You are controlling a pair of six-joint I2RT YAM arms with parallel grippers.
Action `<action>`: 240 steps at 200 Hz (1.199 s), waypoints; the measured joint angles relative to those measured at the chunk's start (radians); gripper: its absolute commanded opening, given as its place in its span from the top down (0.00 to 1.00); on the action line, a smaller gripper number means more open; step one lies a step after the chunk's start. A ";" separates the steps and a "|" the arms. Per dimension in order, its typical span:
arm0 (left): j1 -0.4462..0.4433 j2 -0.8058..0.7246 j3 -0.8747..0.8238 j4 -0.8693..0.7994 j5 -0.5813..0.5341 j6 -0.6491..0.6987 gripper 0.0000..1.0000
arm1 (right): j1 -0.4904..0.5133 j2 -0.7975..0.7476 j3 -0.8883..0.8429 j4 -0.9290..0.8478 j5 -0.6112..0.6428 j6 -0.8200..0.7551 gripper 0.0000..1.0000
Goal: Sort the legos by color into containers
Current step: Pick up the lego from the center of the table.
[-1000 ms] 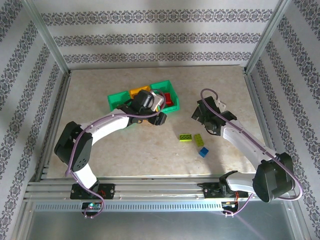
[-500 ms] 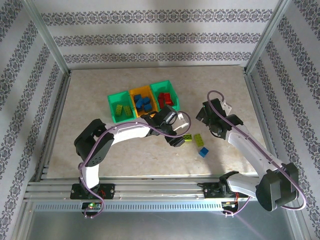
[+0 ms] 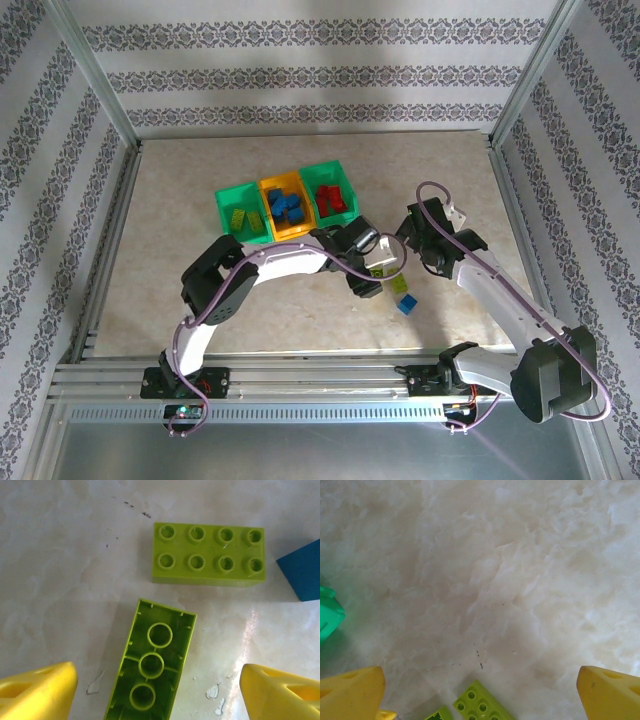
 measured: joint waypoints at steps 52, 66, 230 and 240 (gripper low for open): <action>-0.006 0.079 0.076 -0.055 -0.080 0.013 0.37 | -0.003 0.000 -0.002 -0.002 0.000 0.000 0.02; -0.006 0.093 0.094 -0.069 -0.090 0.013 0.44 | -0.010 0.000 -0.004 -0.010 0.000 -0.001 0.02; -0.005 -0.005 -0.066 0.021 -0.192 -0.111 0.91 | -0.013 -0.013 -0.021 -0.009 -0.002 -0.003 0.02; -0.004 -0.031 -0.102 0.032 -0.212 -0.133 0.91 | -0.013 -0.013 -0.022 -0.007 -0.005 -0.003 0.02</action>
